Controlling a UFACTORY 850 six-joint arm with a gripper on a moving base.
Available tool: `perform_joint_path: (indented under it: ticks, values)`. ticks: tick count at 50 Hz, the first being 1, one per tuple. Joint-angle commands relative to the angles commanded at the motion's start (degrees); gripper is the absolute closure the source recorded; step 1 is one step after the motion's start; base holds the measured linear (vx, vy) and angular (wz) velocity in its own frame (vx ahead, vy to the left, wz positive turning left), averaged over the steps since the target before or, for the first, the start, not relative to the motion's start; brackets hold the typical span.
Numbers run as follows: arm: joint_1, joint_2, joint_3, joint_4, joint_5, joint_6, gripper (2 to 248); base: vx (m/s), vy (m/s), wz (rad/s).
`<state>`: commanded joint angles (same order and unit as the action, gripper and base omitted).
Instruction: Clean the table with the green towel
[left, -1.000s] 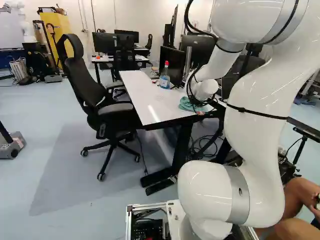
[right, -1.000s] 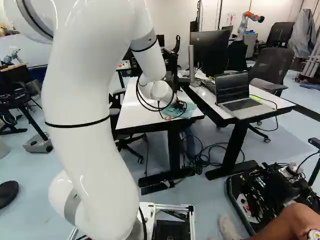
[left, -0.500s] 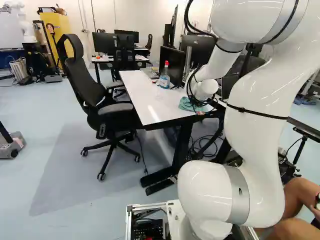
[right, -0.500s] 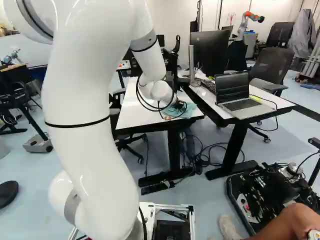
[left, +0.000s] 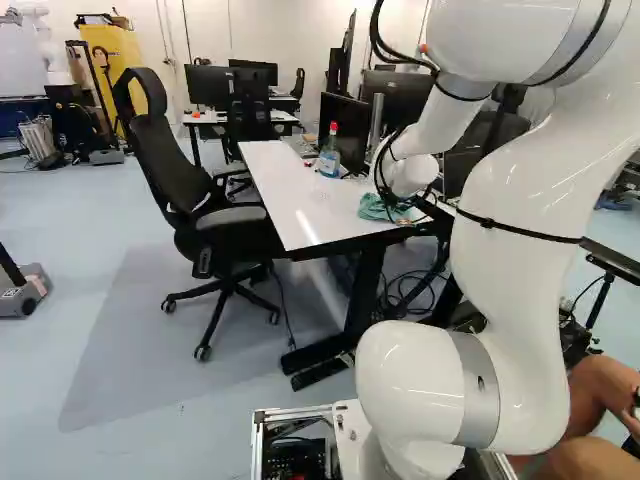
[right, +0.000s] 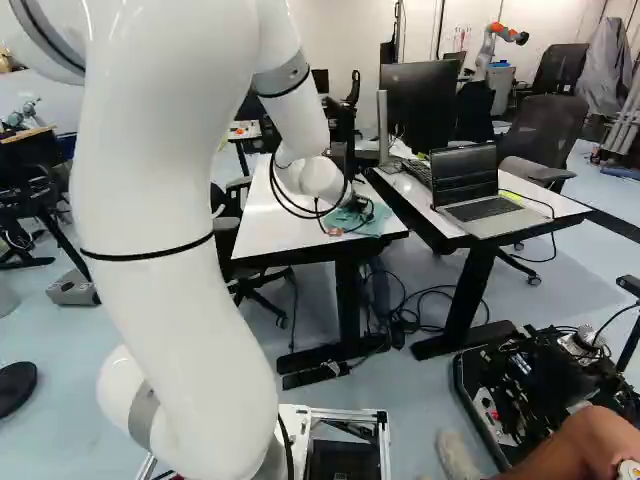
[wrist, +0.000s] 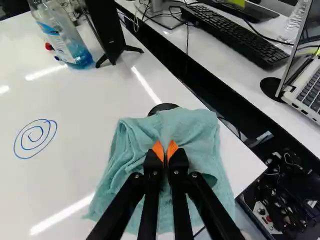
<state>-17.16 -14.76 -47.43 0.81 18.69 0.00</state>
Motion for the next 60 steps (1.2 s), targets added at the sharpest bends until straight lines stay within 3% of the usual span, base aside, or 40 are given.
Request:
perform_joint_path:
  ticks: [27, 60]
  values:
    - [1.1, 0.1, -3.8, 0.0, 0.0, 0.0, 222, 0.0, 0.0, 0.0]
    - [4.4, -2.5, -7.2, 0.0, -0.1, 0.0, 222, 0.0, 0.0, 0.0]
